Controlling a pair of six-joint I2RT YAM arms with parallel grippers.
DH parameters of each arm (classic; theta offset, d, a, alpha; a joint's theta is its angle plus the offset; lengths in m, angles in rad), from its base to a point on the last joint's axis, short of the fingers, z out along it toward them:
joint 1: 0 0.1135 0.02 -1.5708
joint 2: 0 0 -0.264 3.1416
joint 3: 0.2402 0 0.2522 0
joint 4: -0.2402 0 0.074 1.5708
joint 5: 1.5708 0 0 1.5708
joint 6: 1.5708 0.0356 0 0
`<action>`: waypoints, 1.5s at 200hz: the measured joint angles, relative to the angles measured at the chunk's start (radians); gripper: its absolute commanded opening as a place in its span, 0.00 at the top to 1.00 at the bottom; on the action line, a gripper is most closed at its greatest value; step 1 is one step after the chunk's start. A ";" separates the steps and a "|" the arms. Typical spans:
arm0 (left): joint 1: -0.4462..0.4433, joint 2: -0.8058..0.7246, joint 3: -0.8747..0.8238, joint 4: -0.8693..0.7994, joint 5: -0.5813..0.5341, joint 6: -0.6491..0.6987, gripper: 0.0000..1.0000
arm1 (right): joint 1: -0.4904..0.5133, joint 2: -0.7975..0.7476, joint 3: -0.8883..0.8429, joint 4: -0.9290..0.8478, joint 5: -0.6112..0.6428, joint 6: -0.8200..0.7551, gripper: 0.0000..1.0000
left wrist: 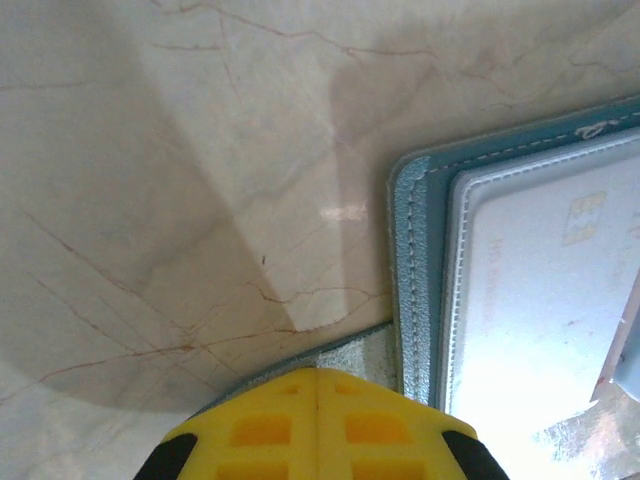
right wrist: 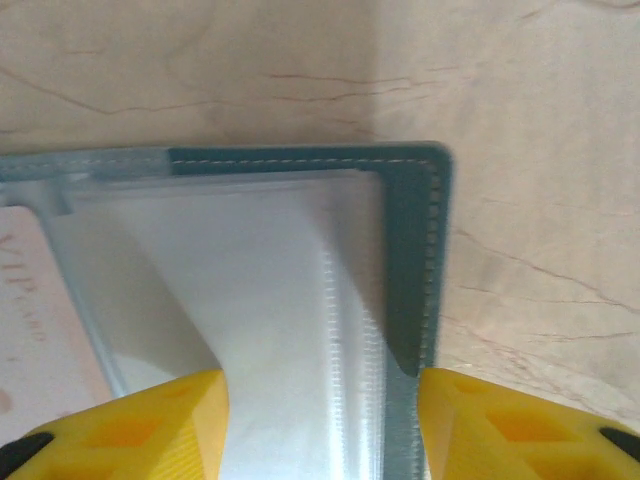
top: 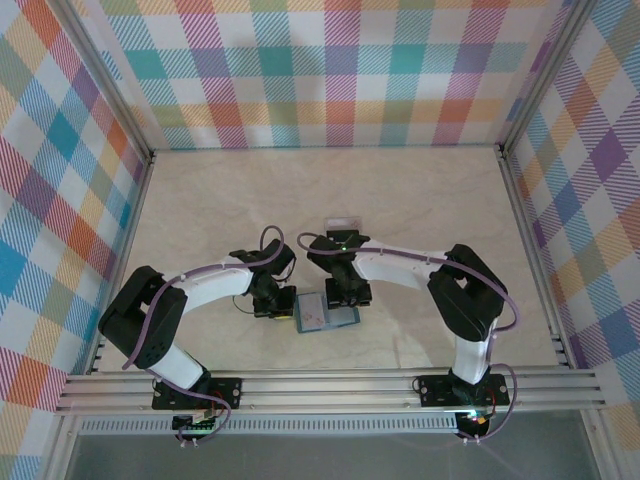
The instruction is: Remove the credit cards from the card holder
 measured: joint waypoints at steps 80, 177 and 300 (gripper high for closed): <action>-0.012 0.000 0.070 -0.035 0.005 -0.027 0.97 | -0.018 -0.048 -0.021 0.008 -0.008 -0.045 0.58; -0.024 0.024 0.071 0.069 0.054 -0.102 0.98 | -0.032 -0.092 -0.042 0.262 -0.349 -0.033 0.85; -0.031 0.076 0.067 0.087 0.062 -0.101 0.98 | -0.104 -0.139 -0.116 0.139 -0.166 -0.103 0.96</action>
